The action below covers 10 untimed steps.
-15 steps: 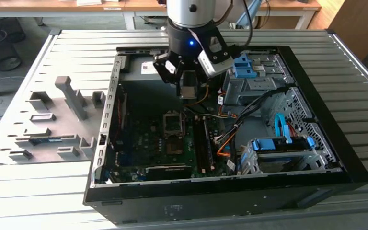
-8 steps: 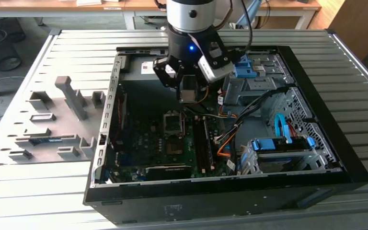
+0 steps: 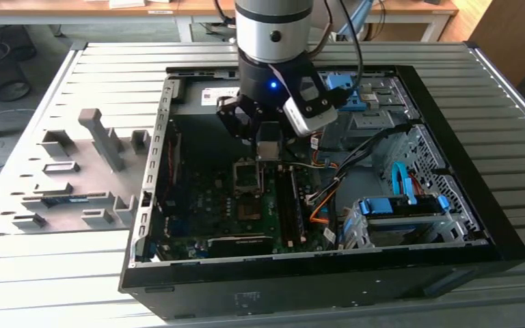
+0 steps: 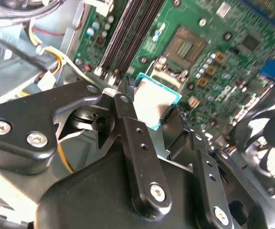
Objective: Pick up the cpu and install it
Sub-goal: 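Pick up the cpu and move it towards the insertion slot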
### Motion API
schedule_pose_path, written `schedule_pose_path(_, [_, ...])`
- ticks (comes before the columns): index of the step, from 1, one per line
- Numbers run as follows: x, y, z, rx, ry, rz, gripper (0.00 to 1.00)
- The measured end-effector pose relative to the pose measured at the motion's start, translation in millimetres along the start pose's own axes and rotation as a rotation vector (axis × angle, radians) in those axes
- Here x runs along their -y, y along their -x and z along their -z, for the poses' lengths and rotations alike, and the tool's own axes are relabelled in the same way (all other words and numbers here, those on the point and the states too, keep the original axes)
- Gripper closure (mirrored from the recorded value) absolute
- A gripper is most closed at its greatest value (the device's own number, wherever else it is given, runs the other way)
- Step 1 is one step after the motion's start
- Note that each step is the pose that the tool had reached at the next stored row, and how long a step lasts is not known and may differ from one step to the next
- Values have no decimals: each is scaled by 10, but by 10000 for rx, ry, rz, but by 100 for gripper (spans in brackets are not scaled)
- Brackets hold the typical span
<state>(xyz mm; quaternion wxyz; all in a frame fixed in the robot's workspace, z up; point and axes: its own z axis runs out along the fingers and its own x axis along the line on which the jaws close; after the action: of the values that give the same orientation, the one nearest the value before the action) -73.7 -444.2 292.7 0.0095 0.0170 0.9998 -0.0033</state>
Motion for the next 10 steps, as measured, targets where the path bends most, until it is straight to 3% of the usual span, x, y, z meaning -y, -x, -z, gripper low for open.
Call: schedule_pose_path(10, [218, -6, -39, 2, -69, 2, 53])
